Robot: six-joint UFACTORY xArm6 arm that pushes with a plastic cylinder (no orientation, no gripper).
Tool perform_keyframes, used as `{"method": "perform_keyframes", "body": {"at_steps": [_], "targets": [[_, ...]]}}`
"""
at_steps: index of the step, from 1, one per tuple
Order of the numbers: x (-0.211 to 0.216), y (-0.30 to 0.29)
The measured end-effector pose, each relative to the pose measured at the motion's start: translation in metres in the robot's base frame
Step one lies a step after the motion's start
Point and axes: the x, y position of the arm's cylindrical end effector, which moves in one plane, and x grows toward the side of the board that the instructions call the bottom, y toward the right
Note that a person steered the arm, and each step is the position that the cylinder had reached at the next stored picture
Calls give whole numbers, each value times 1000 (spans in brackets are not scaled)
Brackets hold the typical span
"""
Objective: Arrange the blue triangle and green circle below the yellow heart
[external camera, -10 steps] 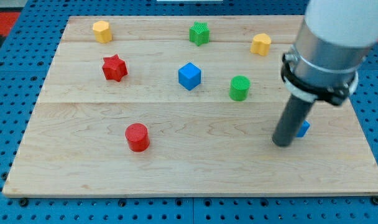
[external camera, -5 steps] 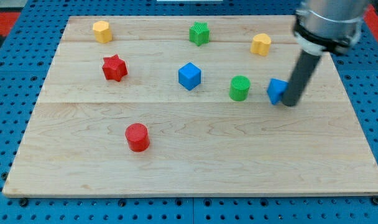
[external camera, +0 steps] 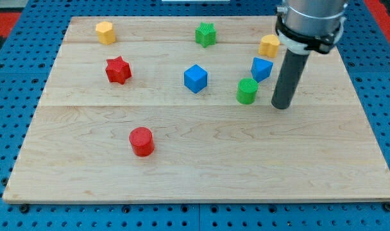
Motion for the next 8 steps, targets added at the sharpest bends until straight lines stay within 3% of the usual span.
{"method": "perform_keyframes", "body": {"at_steps": [1, 2, 3, 5, 6, 7, 8], "targets": [[-3, -121], [-36, -106], [-55, -43], [-66, -92], [-98, -71], [-98, -24], [-98, -27]]}}
